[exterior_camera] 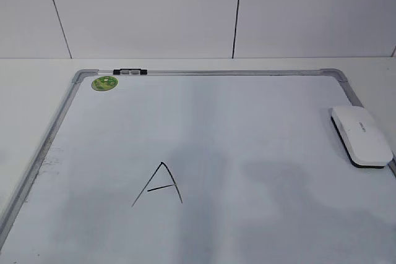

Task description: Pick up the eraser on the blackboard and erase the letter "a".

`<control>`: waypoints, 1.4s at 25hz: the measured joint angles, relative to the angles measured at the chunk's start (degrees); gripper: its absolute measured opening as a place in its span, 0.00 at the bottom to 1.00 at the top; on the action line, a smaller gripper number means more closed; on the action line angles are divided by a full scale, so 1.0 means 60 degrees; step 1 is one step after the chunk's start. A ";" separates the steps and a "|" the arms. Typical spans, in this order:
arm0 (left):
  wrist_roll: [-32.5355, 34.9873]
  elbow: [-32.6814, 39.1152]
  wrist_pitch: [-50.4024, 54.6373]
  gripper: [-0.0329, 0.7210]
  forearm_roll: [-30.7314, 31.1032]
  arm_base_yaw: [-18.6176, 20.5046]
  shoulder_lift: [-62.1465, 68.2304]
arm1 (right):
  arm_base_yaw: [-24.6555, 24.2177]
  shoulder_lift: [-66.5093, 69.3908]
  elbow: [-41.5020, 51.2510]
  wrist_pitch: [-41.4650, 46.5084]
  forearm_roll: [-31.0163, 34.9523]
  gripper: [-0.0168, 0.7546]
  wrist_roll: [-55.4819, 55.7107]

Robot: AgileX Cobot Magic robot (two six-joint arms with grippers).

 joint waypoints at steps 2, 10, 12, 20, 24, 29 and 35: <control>0.0000 0.0000 0.0000 0.59 0.0000 0.0000 -0.0358 | 0.0000 -0.0420 0.0000 0.0000 0.0000 0.79 0.0000; 0.0000 0.0000 0.0000 0.57 0.0000 0.0000 -0.2105 | 0.0000 -0.2412 0.0000 0.0017 0.0000 0.79 0.0000; 0.0000 0.0000 0.0000 0.57 0.0000 0.0000 -0.2454 | 0.0000 -0.2717 0.0000 0.0032 0.0000 0.79 0.0000; 0.0000 0.0000 0.0036 0.57 0.0000 0.0000 -0.2829 | 0.0000 -0.3257 0.0000 0.0058 -0.0020 0.79 0.0000; 0.0000 0.0000 0.0036 0.55 0.0000 0.0000 -0.2829 | 0.0000 -0.3257 0.0000 0.0058 -0.0041 0.79 0.0000; 0.0000 0.0000 0.0036 0.53 0.0000 0.0000 -0.2829 | 0.0000 -0.3257 0.0000 0.0058 -0.0041 0.79 0.0000; 0.0000 0.0000 0.0036 0.52 0.0000 0.0000 -0.2829 | 0.0000 -0.3257 0.0000 0.0058 -0.0041 0.79 0.0000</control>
